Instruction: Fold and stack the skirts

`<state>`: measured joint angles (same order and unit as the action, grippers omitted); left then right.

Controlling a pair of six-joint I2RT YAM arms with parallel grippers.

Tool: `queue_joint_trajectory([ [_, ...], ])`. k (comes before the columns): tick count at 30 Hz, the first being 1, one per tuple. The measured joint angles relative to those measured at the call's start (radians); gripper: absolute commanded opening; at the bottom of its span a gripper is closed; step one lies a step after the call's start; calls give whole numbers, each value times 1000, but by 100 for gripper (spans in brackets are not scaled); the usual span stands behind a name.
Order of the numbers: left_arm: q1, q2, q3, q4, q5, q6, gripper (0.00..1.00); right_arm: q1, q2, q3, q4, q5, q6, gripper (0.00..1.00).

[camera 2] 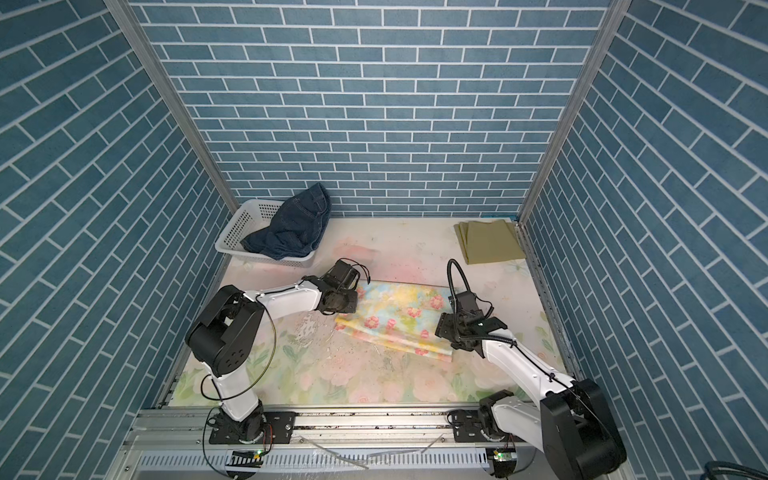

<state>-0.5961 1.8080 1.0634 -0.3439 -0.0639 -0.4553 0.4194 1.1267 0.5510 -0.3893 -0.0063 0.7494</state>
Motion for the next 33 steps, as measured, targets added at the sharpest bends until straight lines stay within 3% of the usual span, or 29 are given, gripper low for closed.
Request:
queue_joint_trajectory([
  [5,2,-70,-77,-25,-10,-6,0,0,29,42,9,-4,-18,70],
  [6,3,-78,-89,-25,-10,-9,11,0,35,45,10,-6,-18,70],
  [8,7,-90,-108,-17,-8,-12,43,0,54,47,16,-11,-19,69],
  [9,10,-95,-117,-12,-8,-16,51,1,62,48,16,-13,-21,69],
  [11,26,-111,-142,6,1,-25,60,6,77,48,16,-16,-22,69],
  [14,45,-131,-171,36,20,-31,64,13,86,48,16,-16,-22,69],
  [20,61,-153,-206,86,52,-30,66,41,87,48,16,-15,-22,69],
  [28,77,-134,-231,209,100,-27,52,65,79,63,14,-8,-21,69],
  [33,57,-118,-231,210,45,-24,47,65,40,63,5,-1,-21,69],
])
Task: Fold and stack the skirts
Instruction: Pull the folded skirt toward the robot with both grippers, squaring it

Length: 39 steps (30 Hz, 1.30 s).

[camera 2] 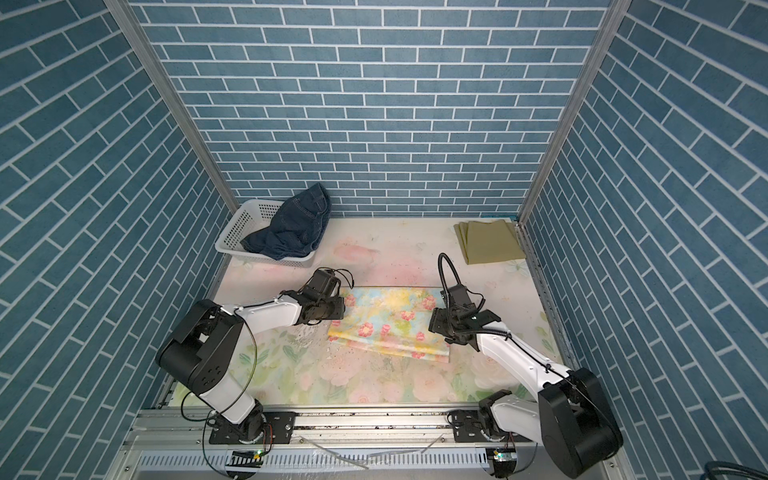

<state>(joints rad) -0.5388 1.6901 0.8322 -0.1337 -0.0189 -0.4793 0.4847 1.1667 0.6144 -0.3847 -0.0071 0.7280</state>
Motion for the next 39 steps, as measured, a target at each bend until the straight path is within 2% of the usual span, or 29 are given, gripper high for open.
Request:
queue_joint_trajectory([
  [3,-26,12,5,-14,-56,-1,47,1,-26,0,-3,3,0,69],
  [6,-39,14,2,-12,-85,-6,42,2,-53,0,-5,5,0,70],
  [9,-46,19,1,-13,-118,-20,27,2,-71,0,-5,6,0,70],
  [12,-62,48,25,4,-116,-38,4,2,-84,0,-5,6,0,69],
  [13,-69,58,35,11,-114,-45,0,2,-89,0,-5,7,0,70],
  [20,-75,40,55,-21,-114,-55,0,2,-109,-18,11,19,-4,70],
  [27,-85,-51,83,-346,-170,-40,0,2,-135,-82,42,34,-20,71],
  [31,-85,-95,161,-509,-228,-11,0,2,-169,-125,68,45,-22,71],
  [39,-85,-163,240,-606,-274,16,0,9,-134,-206,174,19,-18,69],
])
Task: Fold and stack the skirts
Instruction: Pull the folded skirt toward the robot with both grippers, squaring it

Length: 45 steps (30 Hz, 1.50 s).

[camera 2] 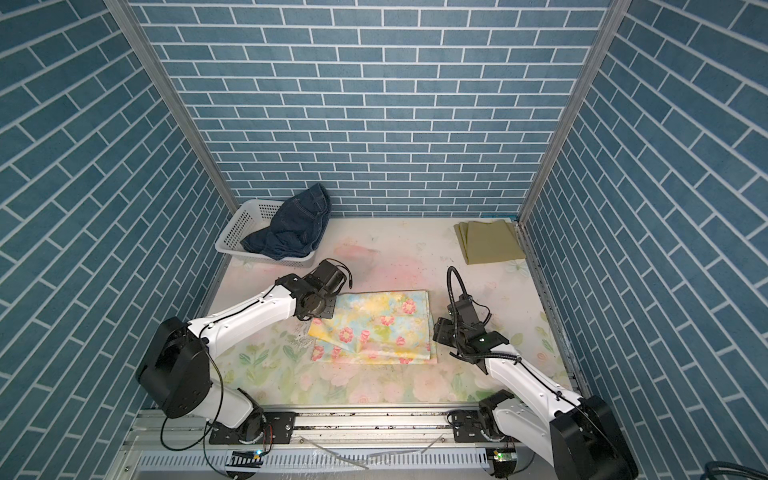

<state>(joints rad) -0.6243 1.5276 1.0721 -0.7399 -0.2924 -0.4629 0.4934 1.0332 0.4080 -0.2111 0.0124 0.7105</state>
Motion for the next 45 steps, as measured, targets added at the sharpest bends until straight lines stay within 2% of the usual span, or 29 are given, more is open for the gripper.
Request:
queue_joint_trajectory([
  [8,0,-27,-147,48,35,-28,2,11,88,-6,55,-9,-1,69],
  [10,0,-28,-207,72,56,-46,24,13,99,-6,58,-10,-1,69],
  [13,0,-27,-280,100,82,-71,48,19,100,-6,60,-9,-1,66],
  [16,2,-31,-299,119,76,-97,59,25,100,-5,54,-9,-3,61],
  [23,4,-22,-299,153,76,-108,63,53,64,9,-6,-8,-5,55],
  [30,15,-41,-320,174,90,-118,65,76,14,39,-60,2,-5,54],
  [39,58,-255,-487,283,261,-183,70,78,19,44,-92,11,-28,52],
  [45,123,-389,-578,353,372,-229,71,79,43,54,-94,11,-38,52],
])
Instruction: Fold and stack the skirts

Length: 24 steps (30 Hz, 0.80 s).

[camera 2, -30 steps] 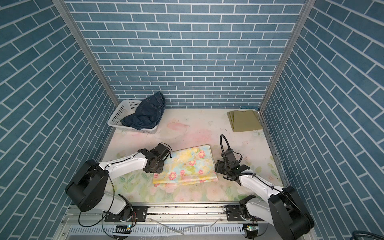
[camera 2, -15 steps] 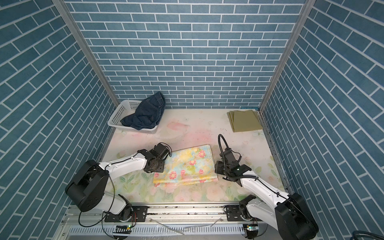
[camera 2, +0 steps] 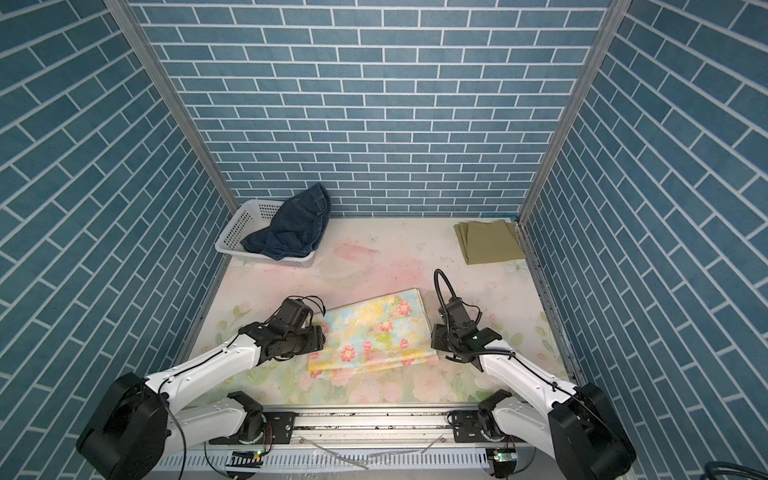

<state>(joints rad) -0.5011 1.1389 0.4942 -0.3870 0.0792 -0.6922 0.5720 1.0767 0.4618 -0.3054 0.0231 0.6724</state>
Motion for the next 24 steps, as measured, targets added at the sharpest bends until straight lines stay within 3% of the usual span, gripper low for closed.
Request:
queue_joint_trajectory([
  [24,37,48,-91,290,191,-37,59,3,133,22,126,-54,0,48],
])
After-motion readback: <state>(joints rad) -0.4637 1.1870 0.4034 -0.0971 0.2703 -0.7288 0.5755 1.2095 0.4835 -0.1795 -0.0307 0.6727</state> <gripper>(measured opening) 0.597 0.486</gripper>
